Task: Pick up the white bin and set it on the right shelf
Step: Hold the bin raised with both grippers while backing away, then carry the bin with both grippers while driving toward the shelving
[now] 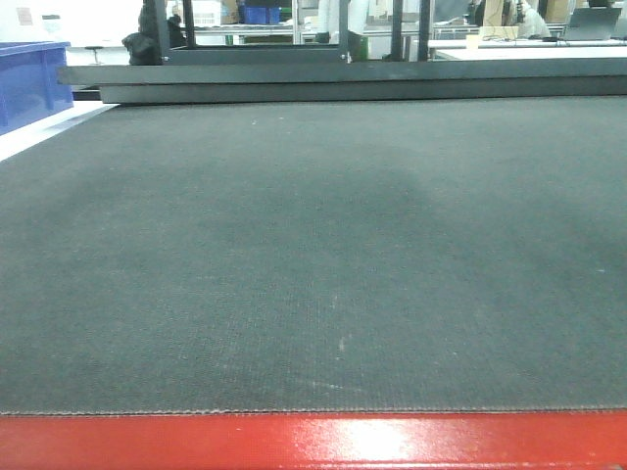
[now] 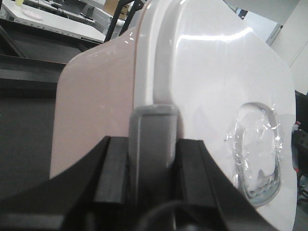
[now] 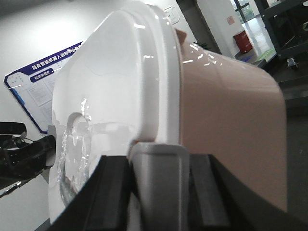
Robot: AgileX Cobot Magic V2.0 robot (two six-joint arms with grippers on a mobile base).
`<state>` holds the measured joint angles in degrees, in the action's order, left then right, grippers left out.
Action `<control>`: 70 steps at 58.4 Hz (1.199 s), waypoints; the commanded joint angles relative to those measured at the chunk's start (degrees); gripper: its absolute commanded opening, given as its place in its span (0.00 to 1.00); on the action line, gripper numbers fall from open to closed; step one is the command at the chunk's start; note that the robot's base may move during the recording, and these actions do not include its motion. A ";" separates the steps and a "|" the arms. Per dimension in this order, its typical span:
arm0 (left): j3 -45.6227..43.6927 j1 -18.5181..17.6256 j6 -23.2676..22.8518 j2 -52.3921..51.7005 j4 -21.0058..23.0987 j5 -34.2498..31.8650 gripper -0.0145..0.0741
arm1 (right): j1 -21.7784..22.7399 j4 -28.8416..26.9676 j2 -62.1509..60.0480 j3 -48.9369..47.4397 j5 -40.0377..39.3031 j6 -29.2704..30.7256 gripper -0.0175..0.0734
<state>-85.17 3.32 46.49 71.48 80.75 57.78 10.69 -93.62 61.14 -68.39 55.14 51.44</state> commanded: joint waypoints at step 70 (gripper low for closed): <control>-1.93 -2.67 1.84 -2.22 5.68 18.37 0.03 | -2.18 -5.06 -1.91 -2.13 15.70 1.38 0.26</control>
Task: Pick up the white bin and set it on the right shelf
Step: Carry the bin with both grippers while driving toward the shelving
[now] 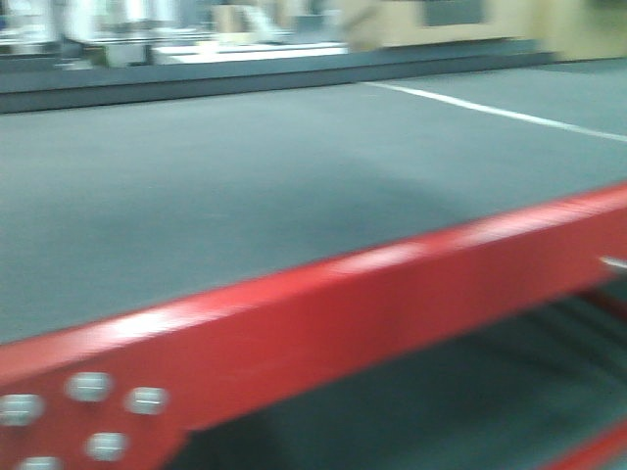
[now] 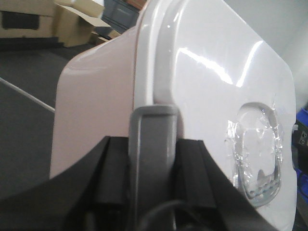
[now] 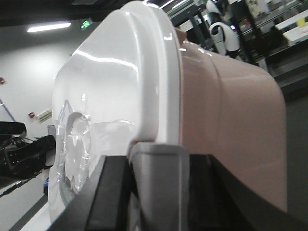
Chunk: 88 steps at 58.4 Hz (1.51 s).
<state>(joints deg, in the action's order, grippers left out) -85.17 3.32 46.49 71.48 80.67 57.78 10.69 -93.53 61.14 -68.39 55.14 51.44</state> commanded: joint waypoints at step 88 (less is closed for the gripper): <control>-1.93 -2.67 1.84 -2.22 5.77 18.37 0.03 | -2.18 -5.15 -1.91 -2.13 15.70 1.38 0.26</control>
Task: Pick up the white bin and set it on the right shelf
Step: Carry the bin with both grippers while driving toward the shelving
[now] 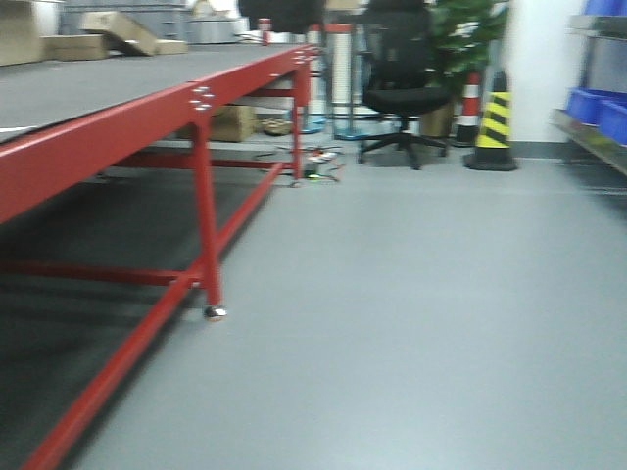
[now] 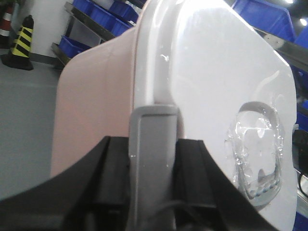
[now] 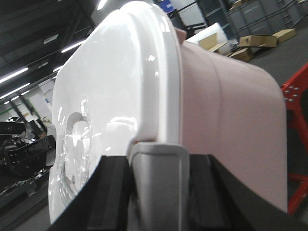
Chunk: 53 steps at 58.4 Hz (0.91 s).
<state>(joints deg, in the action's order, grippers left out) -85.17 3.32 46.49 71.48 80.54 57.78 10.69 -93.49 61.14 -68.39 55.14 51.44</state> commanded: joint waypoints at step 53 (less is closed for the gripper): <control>-1.93 -2.67 1.84 -2.22 5.90 18.37 0.03 | -2.18 -5.19 -1.91 -2.13 15.74 1.38 0.26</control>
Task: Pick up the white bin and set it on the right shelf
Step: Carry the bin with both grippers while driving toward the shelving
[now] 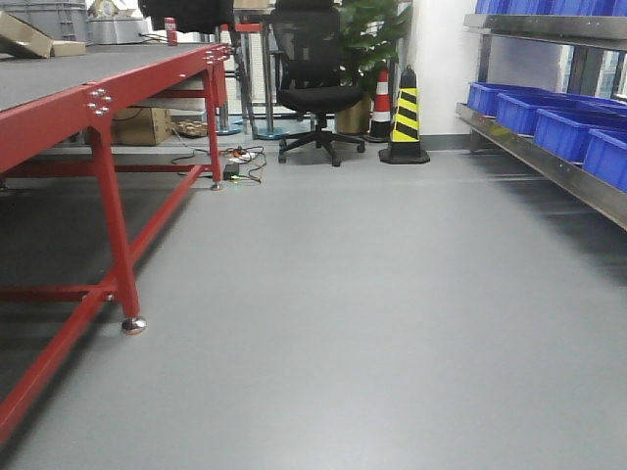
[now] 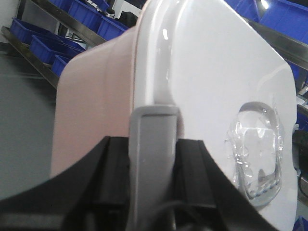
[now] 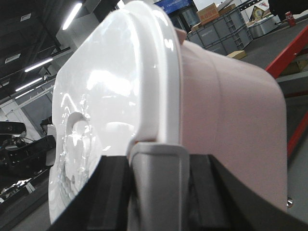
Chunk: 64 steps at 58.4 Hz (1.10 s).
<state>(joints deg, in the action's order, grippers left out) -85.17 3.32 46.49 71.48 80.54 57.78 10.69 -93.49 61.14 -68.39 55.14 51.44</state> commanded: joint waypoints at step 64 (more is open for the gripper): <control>-1.93 -2.67 1.84 -2.22 5.90 18.37 0.03 | -2.18 -5.19 -1.91 -2.13 15.74 1.38 0.26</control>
<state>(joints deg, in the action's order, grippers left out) -85.17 3.32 46.49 71.48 80.41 57.78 10.69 -93.40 61.14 -68.39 55.14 51.44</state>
